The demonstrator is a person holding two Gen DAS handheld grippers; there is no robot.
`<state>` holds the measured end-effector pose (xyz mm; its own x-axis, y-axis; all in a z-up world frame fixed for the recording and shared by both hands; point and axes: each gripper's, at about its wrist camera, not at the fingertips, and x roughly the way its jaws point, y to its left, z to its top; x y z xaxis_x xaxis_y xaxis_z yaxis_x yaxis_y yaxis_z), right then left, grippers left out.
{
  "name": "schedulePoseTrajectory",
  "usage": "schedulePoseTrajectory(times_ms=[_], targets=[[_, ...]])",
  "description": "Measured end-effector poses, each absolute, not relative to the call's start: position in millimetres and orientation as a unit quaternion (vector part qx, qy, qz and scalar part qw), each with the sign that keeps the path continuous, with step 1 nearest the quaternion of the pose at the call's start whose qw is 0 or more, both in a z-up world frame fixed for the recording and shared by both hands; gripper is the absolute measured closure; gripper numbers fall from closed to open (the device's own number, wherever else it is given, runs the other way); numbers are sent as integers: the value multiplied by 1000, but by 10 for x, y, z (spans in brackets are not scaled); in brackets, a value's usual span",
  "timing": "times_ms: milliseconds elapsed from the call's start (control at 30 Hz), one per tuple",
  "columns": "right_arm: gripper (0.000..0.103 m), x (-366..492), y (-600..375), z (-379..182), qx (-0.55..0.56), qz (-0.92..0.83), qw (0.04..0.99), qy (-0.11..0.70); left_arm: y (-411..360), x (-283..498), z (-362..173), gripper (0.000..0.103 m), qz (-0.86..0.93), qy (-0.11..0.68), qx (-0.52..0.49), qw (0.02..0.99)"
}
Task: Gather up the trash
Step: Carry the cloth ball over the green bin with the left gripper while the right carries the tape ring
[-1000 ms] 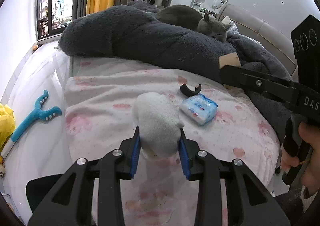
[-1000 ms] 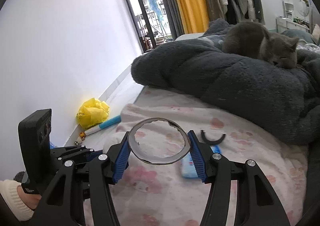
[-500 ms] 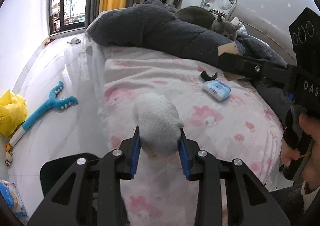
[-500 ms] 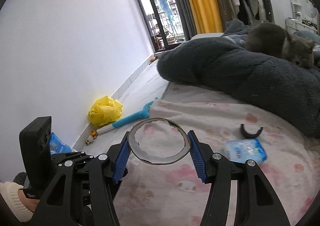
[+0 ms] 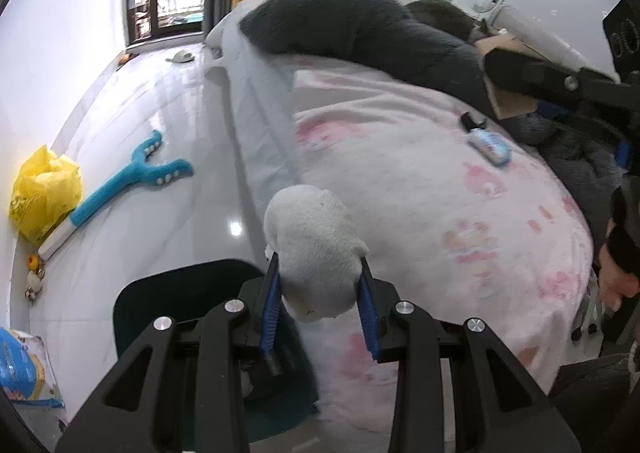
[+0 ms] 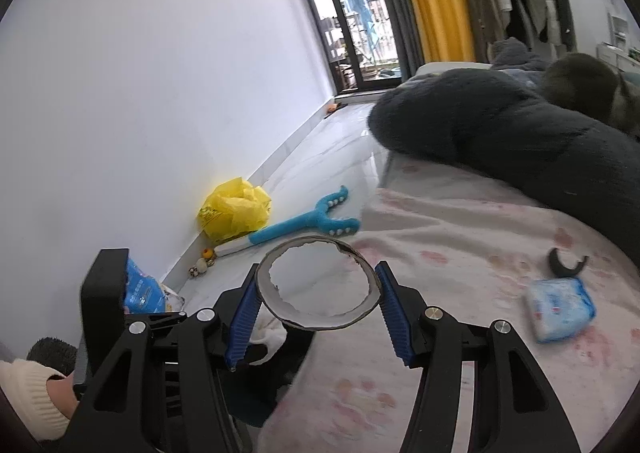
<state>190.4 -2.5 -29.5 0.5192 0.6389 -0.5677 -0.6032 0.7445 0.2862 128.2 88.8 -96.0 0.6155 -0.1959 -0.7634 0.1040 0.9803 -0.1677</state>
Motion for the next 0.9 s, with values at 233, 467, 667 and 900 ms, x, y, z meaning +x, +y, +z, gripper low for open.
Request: schedulePoseTrajectory(times_ms=[233,467,667,900], targets=[[46,1899,338,-341,14,380,858,345,1243,1284,-1177,66,-57,458,-60,885],[46,1890,648,-443,-2,397,845,360,1523,1250,-1469,66,-41,495,-75,865],[46,1896,943,-514,-12,410,833,372,1795,1210,-1700,65,-22,525,-96,846],[46,1862,1257,-652,-29,424,817,390,2043,1125,-1910,56,-11,557,-112,823]])
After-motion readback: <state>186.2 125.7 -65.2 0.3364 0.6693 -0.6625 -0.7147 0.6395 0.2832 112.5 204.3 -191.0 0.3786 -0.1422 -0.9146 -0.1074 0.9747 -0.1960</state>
